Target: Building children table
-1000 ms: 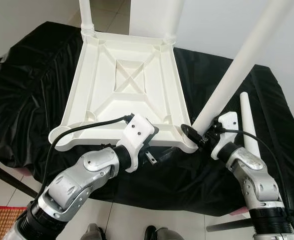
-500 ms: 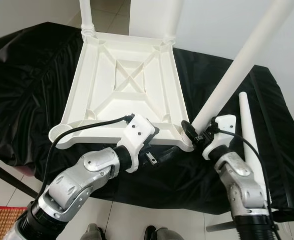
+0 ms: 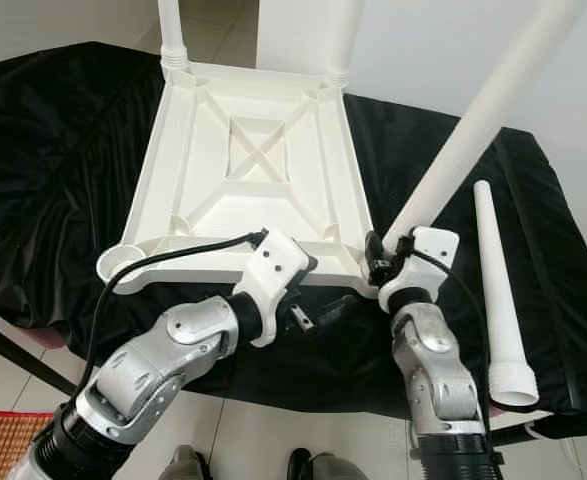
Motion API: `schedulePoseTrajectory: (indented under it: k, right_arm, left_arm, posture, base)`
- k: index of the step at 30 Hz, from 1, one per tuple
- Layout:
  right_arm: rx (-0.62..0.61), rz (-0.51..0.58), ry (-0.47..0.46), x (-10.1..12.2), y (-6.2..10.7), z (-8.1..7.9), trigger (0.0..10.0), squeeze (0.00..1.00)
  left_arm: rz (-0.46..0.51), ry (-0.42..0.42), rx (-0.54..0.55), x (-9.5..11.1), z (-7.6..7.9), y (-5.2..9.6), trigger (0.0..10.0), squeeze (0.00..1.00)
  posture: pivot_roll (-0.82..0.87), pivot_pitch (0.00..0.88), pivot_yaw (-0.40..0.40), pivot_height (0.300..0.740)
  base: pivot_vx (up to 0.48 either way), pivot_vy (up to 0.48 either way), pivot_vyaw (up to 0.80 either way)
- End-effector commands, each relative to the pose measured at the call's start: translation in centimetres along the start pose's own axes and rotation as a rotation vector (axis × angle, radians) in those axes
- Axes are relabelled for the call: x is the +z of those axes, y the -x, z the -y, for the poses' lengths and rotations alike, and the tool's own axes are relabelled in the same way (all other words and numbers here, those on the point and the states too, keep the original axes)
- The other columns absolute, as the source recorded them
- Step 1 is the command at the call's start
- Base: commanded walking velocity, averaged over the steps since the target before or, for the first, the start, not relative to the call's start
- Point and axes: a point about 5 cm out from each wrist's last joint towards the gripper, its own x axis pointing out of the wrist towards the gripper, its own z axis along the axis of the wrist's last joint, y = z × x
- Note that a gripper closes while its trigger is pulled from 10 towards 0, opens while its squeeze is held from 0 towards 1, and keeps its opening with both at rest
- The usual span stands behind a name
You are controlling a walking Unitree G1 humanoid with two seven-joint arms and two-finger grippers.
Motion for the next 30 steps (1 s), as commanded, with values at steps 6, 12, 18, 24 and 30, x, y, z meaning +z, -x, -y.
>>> schedulePoseTrajectory:
  k: [6,12,18,24,30]
  right_arm:
    - [-0.037,-0.018,-0.022,-0.2,-0.1,0.4,10.0,1.00]
    - [-0.042,0.022,-0.010,0.3,0.2,1.1,10.0,1.00]
    - [0.015,0.032,0.030,0.5,1.5,0.8,10.0,0.00]
    - [0.067,0.049,0.056,0.7,2.9,0.9,10.0,0.00]
    - [0.084,0.067,0.092,1.2,4.5,1.7,10.0,0.00]
  left_arm:
    - [-0.005,0.007,-0.104,0.0,1.0,0.1,10.0,0.00]
    - [-0.005,0.007,-0.104,0.0,1.0,0.1,10.0,0.00]
    - [-0.002,0.010,-0.104,-0.1,1.1,0.1,10.0,0.00]
    - [-0.004,0.011,-0.107,-0.1,1.2,0.1,10.0,0.00]
    - [-0.007,0.012,-0.111,-0.1,1.1,0.1,10.0,0.00]
  posture:
    - [0.06,0.172,-0.094,0.740]
    - [0.06,0.170,-0.098,0.740]
    - [0.06,0.169,-0.102,0.740]
    - [0.05,0.172,-0.098,0.740]
    - [0.04,0.182,-0.092,0.740]
  base:
    - [0.000,0.000,0.00]
    - [0.000,0.000,0.00]
    - [0.000,0.000,0.00]
    - [0.000,0.000,0.00]
    - [0.000,0.000,0.00]
